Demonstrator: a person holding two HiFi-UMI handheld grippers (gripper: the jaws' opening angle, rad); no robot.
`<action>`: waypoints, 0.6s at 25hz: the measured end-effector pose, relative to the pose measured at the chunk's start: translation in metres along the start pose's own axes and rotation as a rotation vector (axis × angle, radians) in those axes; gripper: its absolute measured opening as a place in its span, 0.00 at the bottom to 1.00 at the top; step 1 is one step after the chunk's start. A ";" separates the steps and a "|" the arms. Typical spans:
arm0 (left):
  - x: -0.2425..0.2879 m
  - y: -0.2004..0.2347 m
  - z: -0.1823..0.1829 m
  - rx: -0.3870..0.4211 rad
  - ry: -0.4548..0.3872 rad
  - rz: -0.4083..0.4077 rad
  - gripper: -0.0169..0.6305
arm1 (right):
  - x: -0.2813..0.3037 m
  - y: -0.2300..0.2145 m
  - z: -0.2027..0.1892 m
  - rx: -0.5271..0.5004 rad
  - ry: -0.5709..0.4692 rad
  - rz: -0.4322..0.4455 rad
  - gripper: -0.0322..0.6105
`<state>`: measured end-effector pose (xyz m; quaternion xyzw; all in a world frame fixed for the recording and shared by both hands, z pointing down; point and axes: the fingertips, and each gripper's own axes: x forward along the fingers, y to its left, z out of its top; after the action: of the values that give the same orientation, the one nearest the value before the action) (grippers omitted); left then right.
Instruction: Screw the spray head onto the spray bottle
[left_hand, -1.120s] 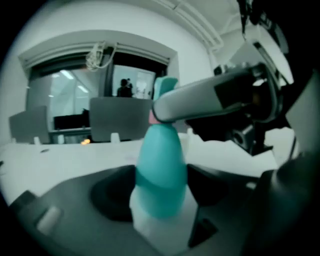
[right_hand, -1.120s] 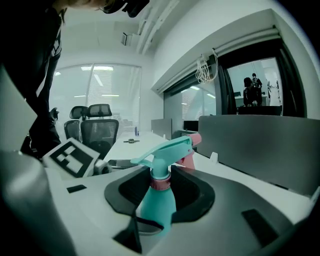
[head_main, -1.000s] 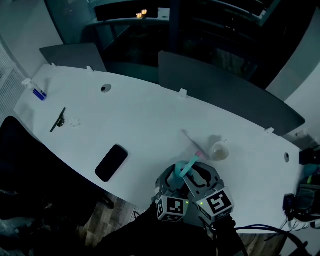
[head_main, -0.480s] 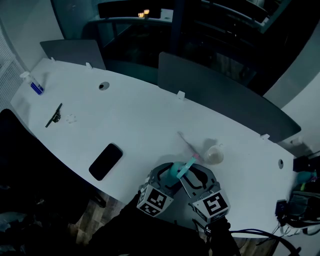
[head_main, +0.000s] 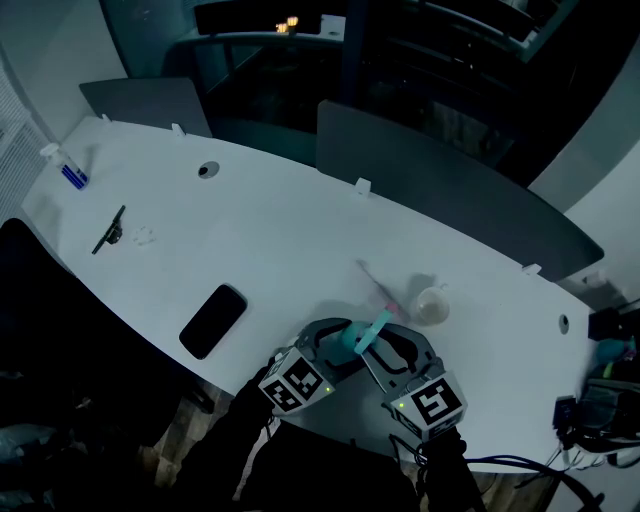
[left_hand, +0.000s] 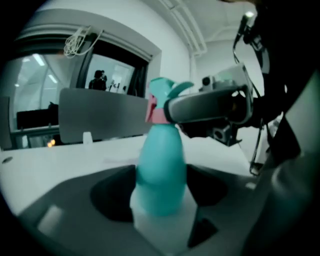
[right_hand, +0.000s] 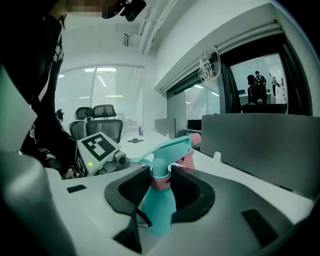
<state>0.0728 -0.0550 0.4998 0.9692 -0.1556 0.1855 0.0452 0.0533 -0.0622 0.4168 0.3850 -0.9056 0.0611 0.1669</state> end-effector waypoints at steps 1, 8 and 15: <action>0.001 0.000 0.000 0.005 0.006 0.018 0.52 | -0.001 -0.001 0.000 0.003 0.002 -0.013 0.26; -0.001 0.000 -0.007 -0.095 0.011 0.519 0.53 | -0.001 -0.002 -0.001 0.035 -0.012 -0.081 0.26; 0.003 0.002 -0.001 -0.036 -0.006 -0.004 0.60 | 0.000 0.000 -0.001 0.014 0.005 -0.019 0.26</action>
<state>0.0740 -0.0575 0.5020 0.9690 -0.1573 0.1798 0.0625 0.0530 -0.0621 0.4176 0.3948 -0.9010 0.0669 0.1671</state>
